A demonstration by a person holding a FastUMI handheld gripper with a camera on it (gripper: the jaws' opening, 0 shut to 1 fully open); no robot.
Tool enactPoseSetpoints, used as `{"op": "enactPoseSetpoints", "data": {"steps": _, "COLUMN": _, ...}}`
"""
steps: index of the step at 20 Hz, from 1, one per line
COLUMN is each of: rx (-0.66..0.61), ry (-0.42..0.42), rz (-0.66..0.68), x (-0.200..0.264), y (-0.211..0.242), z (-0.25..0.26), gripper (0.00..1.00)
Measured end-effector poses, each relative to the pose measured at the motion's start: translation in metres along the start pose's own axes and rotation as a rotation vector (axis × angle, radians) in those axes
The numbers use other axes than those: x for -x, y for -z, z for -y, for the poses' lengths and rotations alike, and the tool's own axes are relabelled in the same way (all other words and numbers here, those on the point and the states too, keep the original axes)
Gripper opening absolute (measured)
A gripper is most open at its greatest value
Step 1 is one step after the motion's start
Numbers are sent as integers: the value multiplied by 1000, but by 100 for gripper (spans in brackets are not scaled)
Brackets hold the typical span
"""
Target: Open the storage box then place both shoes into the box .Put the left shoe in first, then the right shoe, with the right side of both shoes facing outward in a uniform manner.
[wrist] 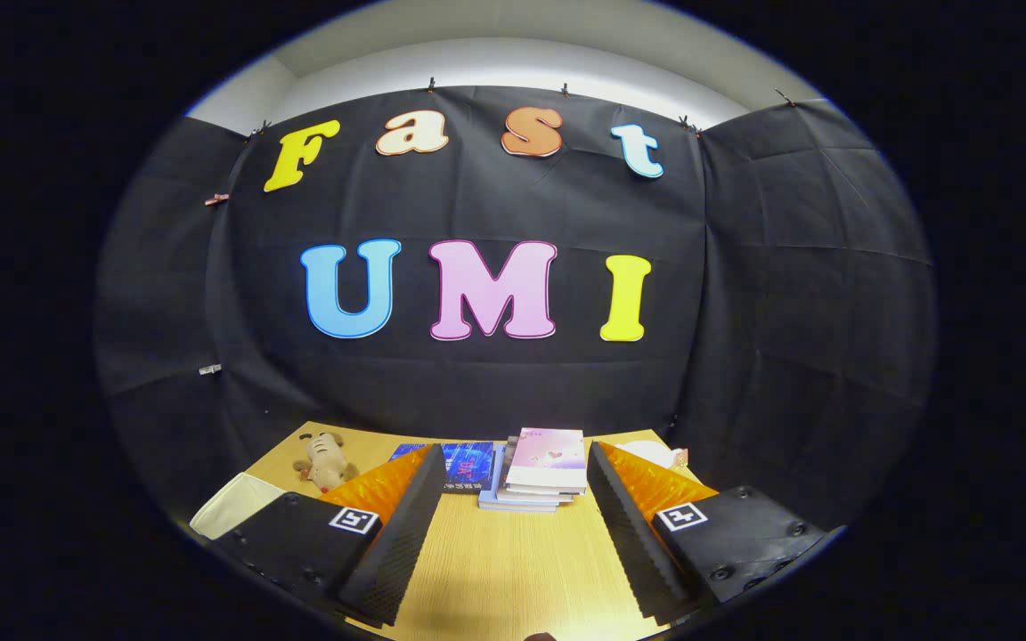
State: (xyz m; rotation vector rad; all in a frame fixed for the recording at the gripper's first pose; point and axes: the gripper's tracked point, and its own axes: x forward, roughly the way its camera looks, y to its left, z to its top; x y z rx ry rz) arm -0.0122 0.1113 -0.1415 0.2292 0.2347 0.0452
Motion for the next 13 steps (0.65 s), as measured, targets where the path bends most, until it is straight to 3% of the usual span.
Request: {"op": "enactPoseSetpoints", "data": {"steps": 13, "rx": 11, "ry": 4, "rz": -17, "x": 13, "y": 11, "z": 6, "gripper": 97}}
